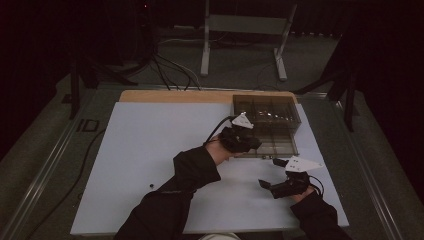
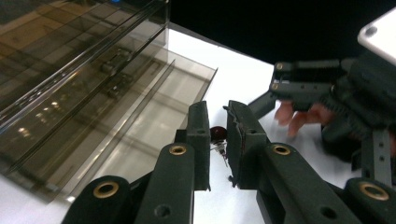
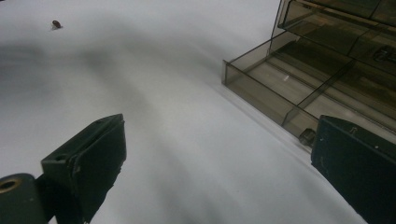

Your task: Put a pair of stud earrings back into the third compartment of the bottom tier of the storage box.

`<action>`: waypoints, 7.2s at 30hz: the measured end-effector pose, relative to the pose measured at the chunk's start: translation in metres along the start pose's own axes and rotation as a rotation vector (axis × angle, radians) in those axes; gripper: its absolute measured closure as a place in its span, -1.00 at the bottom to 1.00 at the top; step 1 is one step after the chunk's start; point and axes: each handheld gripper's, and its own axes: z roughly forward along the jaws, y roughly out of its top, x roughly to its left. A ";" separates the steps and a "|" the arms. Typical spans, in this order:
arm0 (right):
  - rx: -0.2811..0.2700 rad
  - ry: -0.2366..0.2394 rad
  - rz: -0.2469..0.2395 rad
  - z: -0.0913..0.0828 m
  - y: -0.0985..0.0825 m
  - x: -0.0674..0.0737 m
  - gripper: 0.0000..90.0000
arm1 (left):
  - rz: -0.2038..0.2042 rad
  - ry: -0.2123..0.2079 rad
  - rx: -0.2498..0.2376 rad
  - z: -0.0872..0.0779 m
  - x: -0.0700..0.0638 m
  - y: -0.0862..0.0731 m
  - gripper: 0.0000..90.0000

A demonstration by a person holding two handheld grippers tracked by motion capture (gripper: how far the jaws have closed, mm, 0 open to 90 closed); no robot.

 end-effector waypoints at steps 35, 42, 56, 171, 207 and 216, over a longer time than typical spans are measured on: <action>-0.019 0.011 0.015 -0.004 -0.001 -0.001 -0.92 | -0.012 -0.044 0.050 0.097 0.016 0.047 0.81; -0.020 0.011 0.018 -0.005 -0.001 -0.002 -0.92 | 0.029 0.003 0.057 0.111 0.017 0.048 0.81; -0.023 0.019 0.024 -0.006 -0.002 -0.004 -0.92 | -0.007 0.004 0.022 0.102 0.015 0.051 0.08; -0.009 0.027 0.004 0.002 0.005 0.009 -0.92 | -0.377 0.542 0.062 -0.205 -0.001 -0.215 -0.61; 0.001 0.017 0.000 0.002 0.003 0.008 -0.92 | -0.380 0.507 0.186 -0.189 -0.007 -0.246 0.73; 0.001 0.017 0.000 0.002 0.003 0.008 -0.92 | -0.399 0.494 0.175 -0.190 -0.005 -0.247 0.80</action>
